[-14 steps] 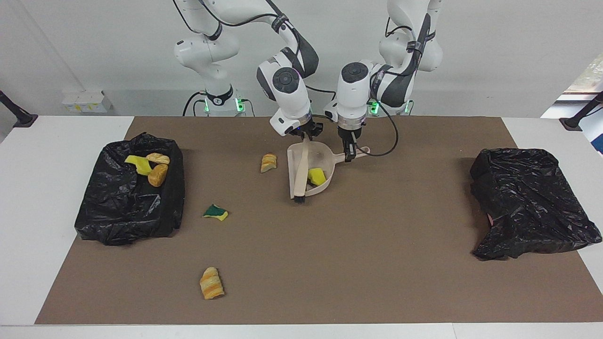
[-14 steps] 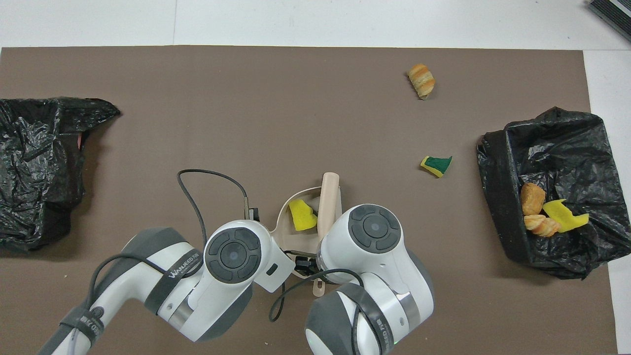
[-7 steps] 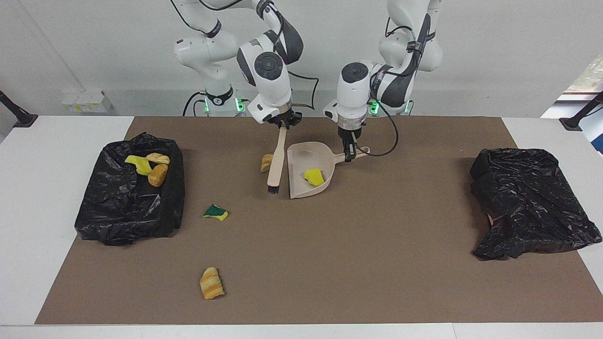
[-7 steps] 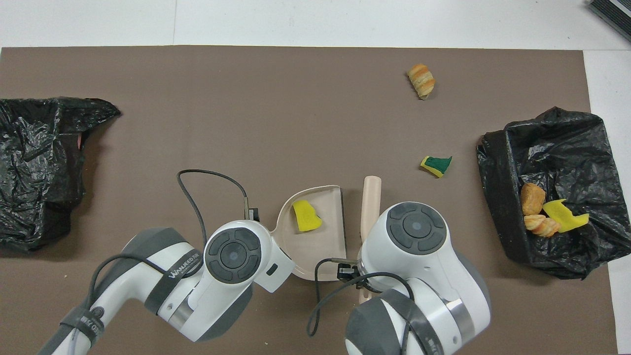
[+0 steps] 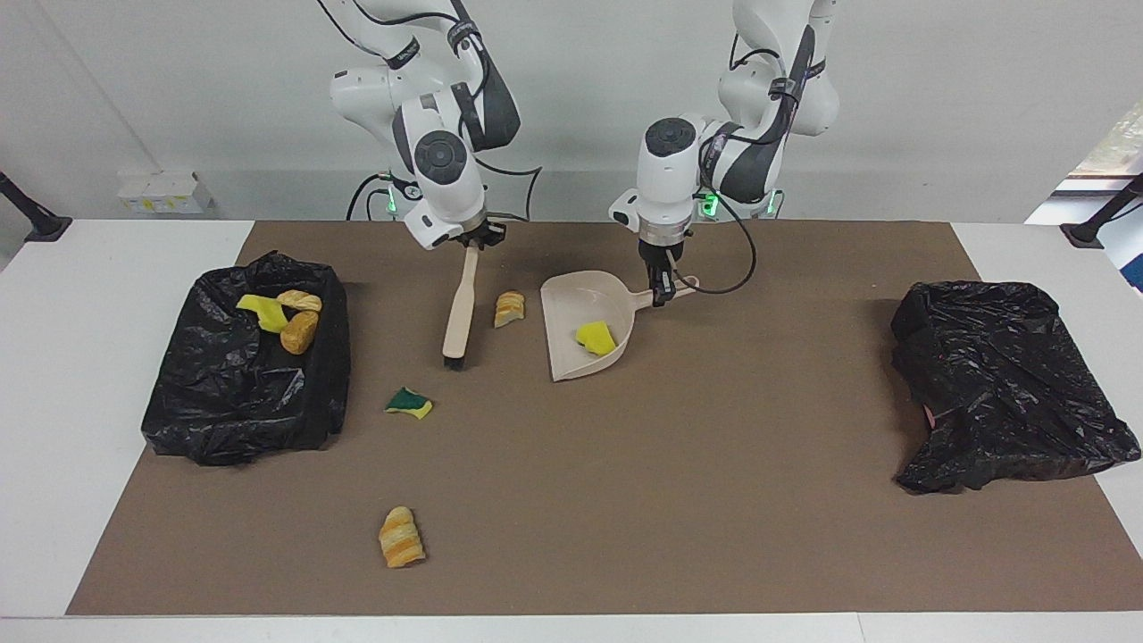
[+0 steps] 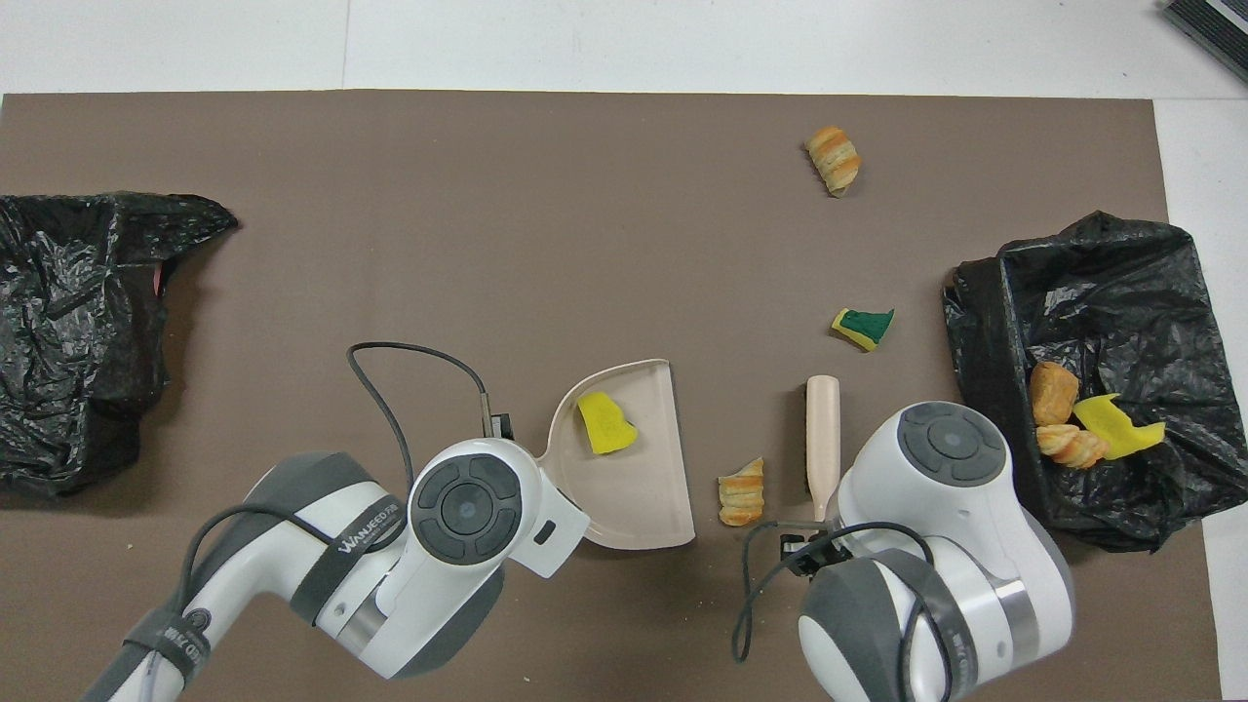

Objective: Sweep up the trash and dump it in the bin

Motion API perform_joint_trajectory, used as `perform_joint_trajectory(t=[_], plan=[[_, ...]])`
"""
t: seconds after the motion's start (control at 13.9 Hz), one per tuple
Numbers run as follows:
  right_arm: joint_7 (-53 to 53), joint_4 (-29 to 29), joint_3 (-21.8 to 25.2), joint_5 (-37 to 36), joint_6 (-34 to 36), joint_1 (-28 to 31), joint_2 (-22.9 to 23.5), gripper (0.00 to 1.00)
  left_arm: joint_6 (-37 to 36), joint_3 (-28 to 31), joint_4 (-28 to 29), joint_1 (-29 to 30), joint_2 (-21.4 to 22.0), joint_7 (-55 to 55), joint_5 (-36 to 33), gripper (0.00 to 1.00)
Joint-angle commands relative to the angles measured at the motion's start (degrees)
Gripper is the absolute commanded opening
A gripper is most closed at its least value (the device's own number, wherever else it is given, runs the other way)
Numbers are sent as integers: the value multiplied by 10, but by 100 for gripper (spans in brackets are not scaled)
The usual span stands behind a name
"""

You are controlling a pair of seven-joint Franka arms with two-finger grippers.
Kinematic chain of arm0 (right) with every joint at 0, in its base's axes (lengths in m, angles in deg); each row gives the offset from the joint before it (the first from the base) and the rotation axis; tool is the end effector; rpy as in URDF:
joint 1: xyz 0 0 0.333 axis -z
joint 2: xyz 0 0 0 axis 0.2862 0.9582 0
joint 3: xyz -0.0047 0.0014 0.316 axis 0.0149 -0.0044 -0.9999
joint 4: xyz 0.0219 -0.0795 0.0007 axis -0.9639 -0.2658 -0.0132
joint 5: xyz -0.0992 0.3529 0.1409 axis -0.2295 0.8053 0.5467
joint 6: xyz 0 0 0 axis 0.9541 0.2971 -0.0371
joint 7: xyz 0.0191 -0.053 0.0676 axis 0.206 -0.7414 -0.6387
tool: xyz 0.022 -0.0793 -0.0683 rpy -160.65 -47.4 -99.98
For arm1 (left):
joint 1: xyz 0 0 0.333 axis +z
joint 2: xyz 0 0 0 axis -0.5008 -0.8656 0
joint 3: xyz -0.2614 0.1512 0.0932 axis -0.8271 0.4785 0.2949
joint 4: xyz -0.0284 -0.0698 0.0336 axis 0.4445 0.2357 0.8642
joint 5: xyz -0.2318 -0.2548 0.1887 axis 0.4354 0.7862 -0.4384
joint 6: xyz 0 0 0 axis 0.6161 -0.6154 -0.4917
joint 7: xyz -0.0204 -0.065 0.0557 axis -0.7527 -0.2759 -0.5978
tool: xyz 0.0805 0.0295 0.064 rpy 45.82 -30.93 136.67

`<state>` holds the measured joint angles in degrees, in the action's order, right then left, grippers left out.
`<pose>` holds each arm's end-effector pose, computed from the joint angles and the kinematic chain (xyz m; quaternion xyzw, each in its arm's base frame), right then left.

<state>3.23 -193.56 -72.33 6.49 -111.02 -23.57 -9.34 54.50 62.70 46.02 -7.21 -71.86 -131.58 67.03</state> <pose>0.3889 0.1664 0.3593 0.9773 -0.0578 -0.2028 0.0213 0.4011 -0.3248 0.3682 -0.7278 0.6846 0.0054 0.0395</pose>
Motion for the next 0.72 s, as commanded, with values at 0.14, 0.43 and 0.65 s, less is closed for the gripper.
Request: perform_joint_trajectory(t=[0.14,0.43,0.65], plan=[[-21,-41,-11,18,-86,-7,13,0,3,7,26,-13,24,25,-12,0],[-35,-7,-10,131,-138,-63,42,0,-31,7,30,-41,38,32,-11,0],[-29,40,-11,153,-131,-66,69,0,-23,7,36,-49,42,69,-11,0]])
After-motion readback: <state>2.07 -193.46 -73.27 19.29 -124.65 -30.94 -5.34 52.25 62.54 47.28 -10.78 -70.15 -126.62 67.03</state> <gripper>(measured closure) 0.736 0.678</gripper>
